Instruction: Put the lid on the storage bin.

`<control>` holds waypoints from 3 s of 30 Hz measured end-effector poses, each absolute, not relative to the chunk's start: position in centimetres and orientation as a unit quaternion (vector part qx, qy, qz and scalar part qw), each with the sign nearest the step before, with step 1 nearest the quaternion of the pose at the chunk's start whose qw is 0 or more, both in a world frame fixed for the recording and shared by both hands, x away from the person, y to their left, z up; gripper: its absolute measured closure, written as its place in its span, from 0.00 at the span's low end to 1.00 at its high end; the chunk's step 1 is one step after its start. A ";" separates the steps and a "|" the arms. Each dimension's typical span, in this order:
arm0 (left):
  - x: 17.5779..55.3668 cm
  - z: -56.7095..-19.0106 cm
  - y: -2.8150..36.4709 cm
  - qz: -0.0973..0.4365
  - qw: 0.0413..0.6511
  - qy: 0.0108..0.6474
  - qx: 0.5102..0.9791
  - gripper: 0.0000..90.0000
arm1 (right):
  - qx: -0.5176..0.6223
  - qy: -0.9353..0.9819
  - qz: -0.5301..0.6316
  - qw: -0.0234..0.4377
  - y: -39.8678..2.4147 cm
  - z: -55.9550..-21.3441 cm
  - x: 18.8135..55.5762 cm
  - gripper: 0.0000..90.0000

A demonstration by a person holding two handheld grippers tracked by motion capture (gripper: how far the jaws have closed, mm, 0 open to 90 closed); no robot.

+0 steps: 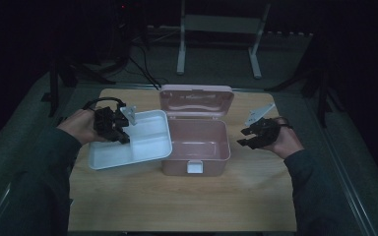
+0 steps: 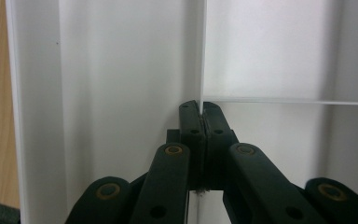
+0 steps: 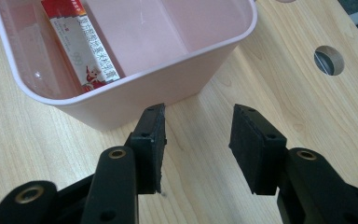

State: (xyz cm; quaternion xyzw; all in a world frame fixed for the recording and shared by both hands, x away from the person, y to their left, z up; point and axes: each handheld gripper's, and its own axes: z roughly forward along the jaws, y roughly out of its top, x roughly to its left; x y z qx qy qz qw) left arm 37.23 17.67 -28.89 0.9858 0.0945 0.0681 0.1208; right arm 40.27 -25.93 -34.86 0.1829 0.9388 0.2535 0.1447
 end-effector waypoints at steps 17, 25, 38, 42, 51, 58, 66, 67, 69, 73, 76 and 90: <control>38.7 -28.2 11.9 0.056 0.108 0.055 0.991 0.99 | 0.186 0.937 0.258 0.145 -26.3 -34.9 40.3 0.61; 39.3 -28.2 9.1 0.052 0.110 0.037 0.992 0.99 | 0.186 0.936 0.260 0.146 -26.5 -34.8 40.3 0.61; 40.1 -28.3 5.7 0.050 0.122 0.020 0.991 0.99 | 0.190 0.934 0.263 0.147 -27.0 -34.7 40.2 0.61; 40.4 -28.3 4.8 0.045 0.133 0.019 0.990 0.99 | 0.190 0.935 0.263 0.146 -26.9 -34.7 40.3 0.61; 40.5 -28.3 3.2 0.045 0.134 0.006 0.990 0.99 | 0.189 0.935 0.261 0.145 -26.8 -34.7 40.4 0.61; 41.1 -29.0 1.5 0.049 0.137 0.003 0.989 0.99 | 0.188 0.935 0.262 0.145 -26.8 -34.8 40.4 0.62; 42.1 -30.7 0.0 0.050 0.119 0.003 0.992 0.99 | 0.190 0.935 0.263 0.144 -27.0 -34.9 40.4 0.61; 42.1 -30.8 -0.1 0.045 0.119 0.007 0.992 0.99 | 0.190 0.935 0.264 0.144 -27.0 -34.9 40.4 0.62; 42.3 -31.1 -0.3 0.047 0.114 0.004 0.992 0.99 | 0.190 0.935 0.264 0.144 -27.1 -34.9 40.4 0.61; 42.9 -31.6 -0.4 0.048 0.110 0.010 0.993 0.99 | 0.189 0.935 0.264 0.144 -27.1 -34.9 40.4 0.61; 43.3 -31.9 -0.3 0.049 0.112 0.010 0.992 0.99 | 0.191 0.934 0.264 0.143 -27.1 -35.0 40.4 0.61; 44.1 -33.9 -1.2 0.028 0.079 0.014 0.996 0.99 | 0.189 0.935 0.264 0.144 -26.7 -34.9 40.7 0.62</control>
